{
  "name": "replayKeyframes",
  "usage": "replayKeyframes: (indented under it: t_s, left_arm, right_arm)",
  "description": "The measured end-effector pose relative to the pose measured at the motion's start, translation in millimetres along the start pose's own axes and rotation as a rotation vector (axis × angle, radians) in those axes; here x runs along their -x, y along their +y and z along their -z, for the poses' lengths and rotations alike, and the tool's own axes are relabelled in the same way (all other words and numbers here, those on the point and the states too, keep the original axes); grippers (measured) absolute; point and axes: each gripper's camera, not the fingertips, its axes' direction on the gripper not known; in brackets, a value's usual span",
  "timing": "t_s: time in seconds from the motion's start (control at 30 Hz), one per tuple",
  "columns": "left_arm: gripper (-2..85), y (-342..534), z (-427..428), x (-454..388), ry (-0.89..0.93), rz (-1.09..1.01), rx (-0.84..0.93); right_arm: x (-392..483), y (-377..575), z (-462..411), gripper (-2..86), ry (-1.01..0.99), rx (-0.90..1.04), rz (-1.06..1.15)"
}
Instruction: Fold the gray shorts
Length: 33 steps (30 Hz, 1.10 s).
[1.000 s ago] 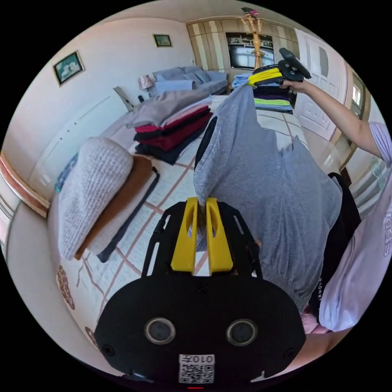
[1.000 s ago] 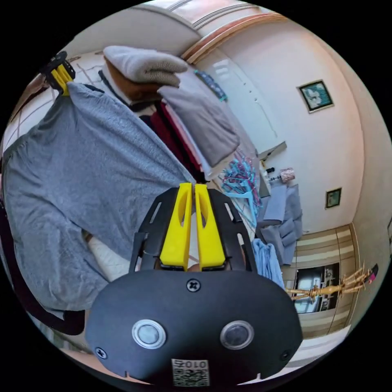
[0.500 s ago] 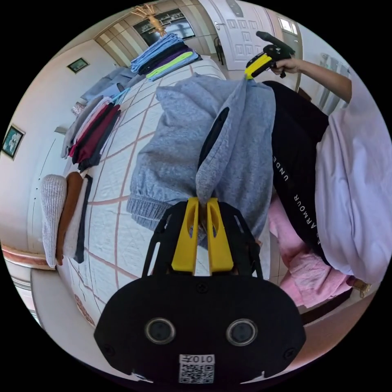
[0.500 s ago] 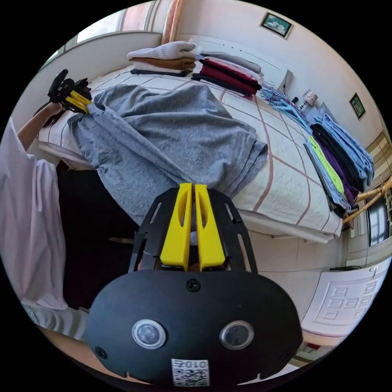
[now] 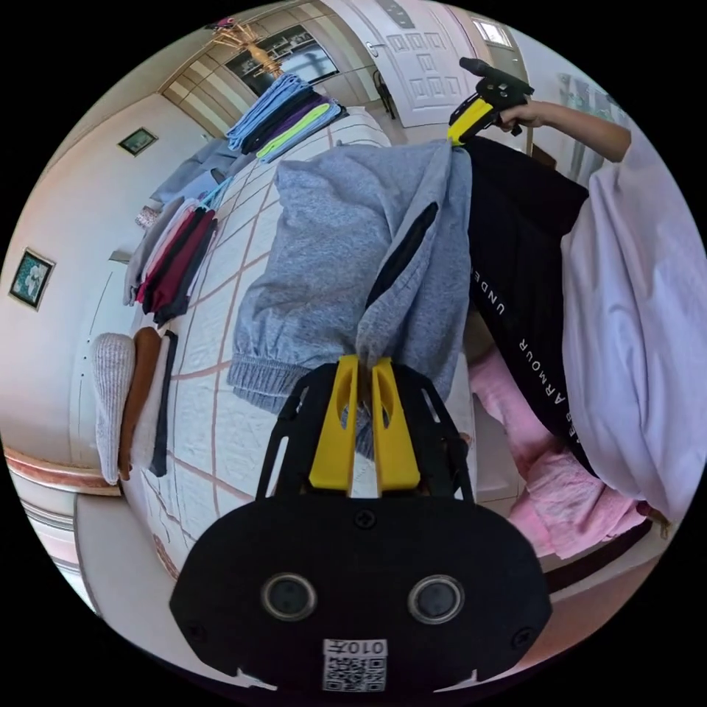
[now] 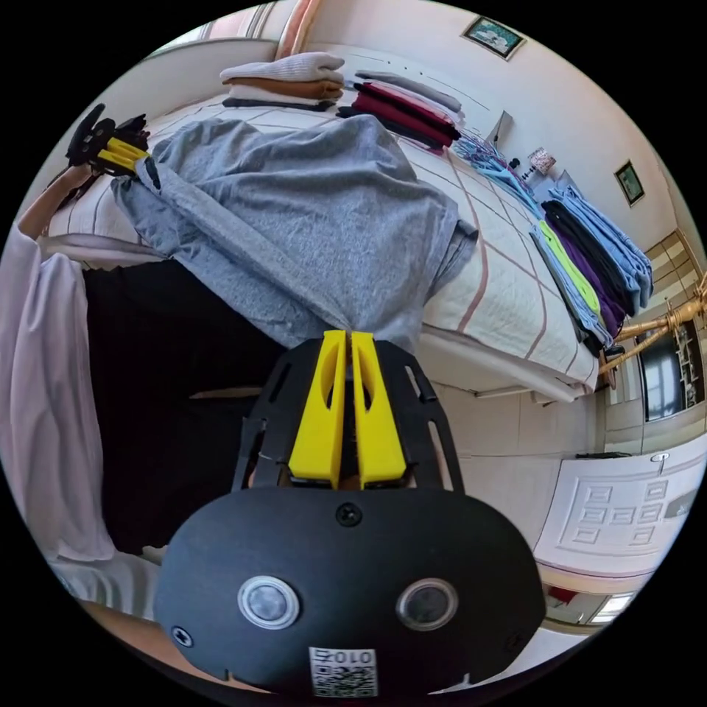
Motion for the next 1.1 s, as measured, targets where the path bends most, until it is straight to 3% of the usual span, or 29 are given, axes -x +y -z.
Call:
replayKeyframes:
  t_s: [0.23,0.43,0.77,0.97,1.1]
  left_arm:
    - [3.0,1,19,-29,0.010,-0.034,-0.001]
    - [5.2,24,44,-43,0.082,0.072,-0.061]
    - [10.6,51,97,-71,-0.016,0.264,-0.036]
    - [13.1,16,95,-120,-0.220,0.038,-0.001]
    - [13.3,-5,84,-131,-0.254,-0.129,0.034]
  right_arm:
    - [-1,-1,-12,1.6,0.027,0.020,0.038]
    - [-9,10,-31,3.1,-0.053,0.016,-0.022]
    - [-1,19,-10,6.5,-0.097,-0.108,0.005]
    - [42,-19,-26,6.8,-0.215,-0.208,0.097]
    - [43,-29,-28,6.7,-0.251,-0.247,0.102]
